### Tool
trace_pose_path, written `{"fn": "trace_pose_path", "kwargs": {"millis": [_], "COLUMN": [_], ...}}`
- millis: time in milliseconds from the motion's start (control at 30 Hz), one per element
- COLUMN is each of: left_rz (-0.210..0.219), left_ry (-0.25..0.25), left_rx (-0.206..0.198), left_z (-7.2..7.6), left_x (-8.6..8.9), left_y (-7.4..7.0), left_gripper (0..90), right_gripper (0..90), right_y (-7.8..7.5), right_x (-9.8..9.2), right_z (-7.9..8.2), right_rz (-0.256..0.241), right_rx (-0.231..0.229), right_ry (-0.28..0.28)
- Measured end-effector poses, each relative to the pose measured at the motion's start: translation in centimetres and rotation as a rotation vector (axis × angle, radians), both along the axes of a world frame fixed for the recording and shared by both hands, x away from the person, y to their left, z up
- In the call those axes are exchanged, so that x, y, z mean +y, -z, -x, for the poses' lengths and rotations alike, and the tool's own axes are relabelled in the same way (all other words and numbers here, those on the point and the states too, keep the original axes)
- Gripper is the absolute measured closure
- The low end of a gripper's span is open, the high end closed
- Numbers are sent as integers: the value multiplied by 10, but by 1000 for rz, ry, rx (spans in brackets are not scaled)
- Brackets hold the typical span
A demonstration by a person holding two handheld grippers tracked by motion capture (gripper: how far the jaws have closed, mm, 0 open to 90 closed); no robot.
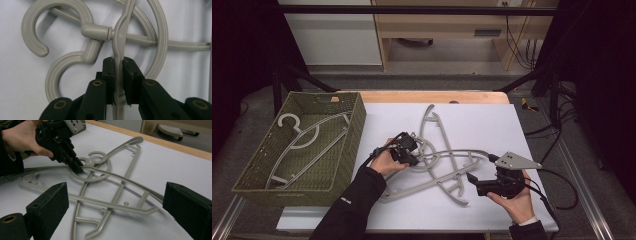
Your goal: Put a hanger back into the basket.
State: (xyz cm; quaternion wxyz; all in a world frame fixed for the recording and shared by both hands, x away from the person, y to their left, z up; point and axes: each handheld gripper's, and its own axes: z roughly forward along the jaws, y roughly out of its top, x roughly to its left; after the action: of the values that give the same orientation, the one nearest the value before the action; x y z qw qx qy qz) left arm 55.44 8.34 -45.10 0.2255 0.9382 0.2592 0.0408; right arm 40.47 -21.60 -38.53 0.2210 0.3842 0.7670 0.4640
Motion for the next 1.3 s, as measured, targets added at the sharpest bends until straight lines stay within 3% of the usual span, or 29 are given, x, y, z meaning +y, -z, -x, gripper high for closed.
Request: {"fn": "trace_pose_path", "kwargs": {"millis": [333, 667, 1133, 1300], "left_rz": [13, 82, 152, 161], "left_ry": [-3, -21, -81, -77], "left_rx": [3, -39, -152, -180], "left_z": [8, 26, 53, 62], "left_x": [0, 13, 34, 43], "left_y": [-8, -42, -87, -109], "left_gripper": [822, 825, 826, 826], "right_gripper": [71, 71, 70, 70], "right_y": [-1, -3, -4, -5], "right_x": [-1, -3, -5, -6], "right_z": [1, 2, 3, 3], "right_rz": [-3, -10, -10, -13], "right_rx": [-5, -8, -19, -19], "right_ry": [4, 12, 15, 15]}}
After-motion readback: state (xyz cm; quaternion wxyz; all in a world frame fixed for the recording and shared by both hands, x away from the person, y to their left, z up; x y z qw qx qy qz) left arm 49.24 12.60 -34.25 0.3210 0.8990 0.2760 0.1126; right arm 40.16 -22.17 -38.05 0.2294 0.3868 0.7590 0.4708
